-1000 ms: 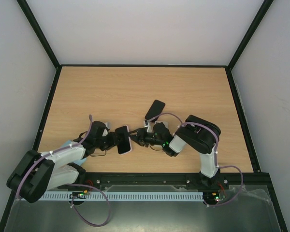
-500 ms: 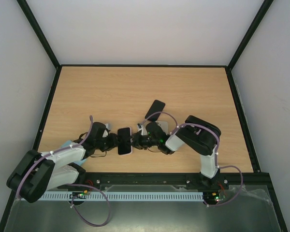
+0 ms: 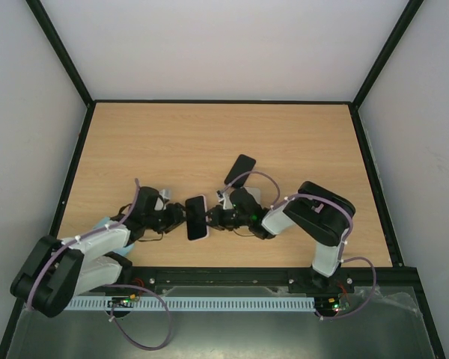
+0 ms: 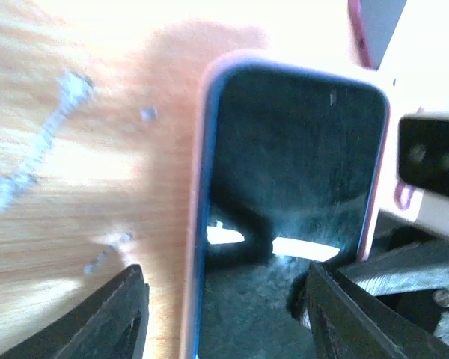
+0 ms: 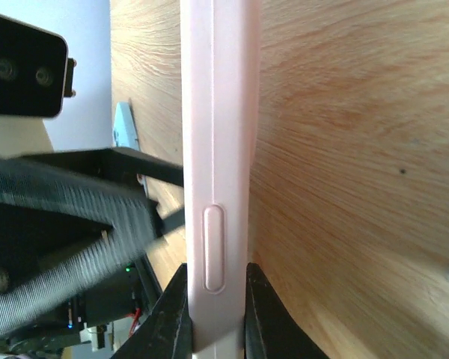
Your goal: Put the phone into the phone case
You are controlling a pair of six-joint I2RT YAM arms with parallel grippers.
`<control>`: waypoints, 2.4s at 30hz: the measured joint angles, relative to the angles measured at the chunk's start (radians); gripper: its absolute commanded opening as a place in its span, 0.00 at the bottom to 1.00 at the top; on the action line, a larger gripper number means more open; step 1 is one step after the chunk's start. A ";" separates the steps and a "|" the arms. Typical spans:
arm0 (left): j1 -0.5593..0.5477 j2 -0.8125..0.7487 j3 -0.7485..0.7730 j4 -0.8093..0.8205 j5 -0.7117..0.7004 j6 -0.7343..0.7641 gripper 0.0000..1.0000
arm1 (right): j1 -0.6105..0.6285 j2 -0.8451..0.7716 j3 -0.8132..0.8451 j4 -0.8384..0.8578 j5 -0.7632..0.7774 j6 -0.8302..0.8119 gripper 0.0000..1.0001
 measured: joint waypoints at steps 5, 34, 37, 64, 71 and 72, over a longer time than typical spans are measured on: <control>0.163 -0.092 -0.001 -0.014 0.110 0.017 0.83 | -0.027 -0.064 -0.080 0.089 -0.007 0.039 0.06; 0.242 -0.360 -0.033 0.566 0.487 -0.435 0.09 | -0.056 -0.143 -0.160 0.771 -0.241 0.441 0.08; 0.238 -0.347 -0.041 0.597 0.484 -0.463 0.03 | -0.056 -0.143 -0.166 0.772 -0.240 0.442 0.10; 0.192 -0.349 -0.005 0.598 0.478 -0.431 0.04 | -0.055 -0.216 -0.184 0.767 -0.256 0.476 0.15; 0.190 -0.340 0.018 0.519 0.480 -0.370 0.02 | -0.056 -0.214 -0.187 0.755 -0.255 0.481 0.23; 0.189 -0.340 0.033 0.478 0.480 -0.343 0.02 | -0.056 -0.214 -0.188 0.752 -0.253 0.482 0.19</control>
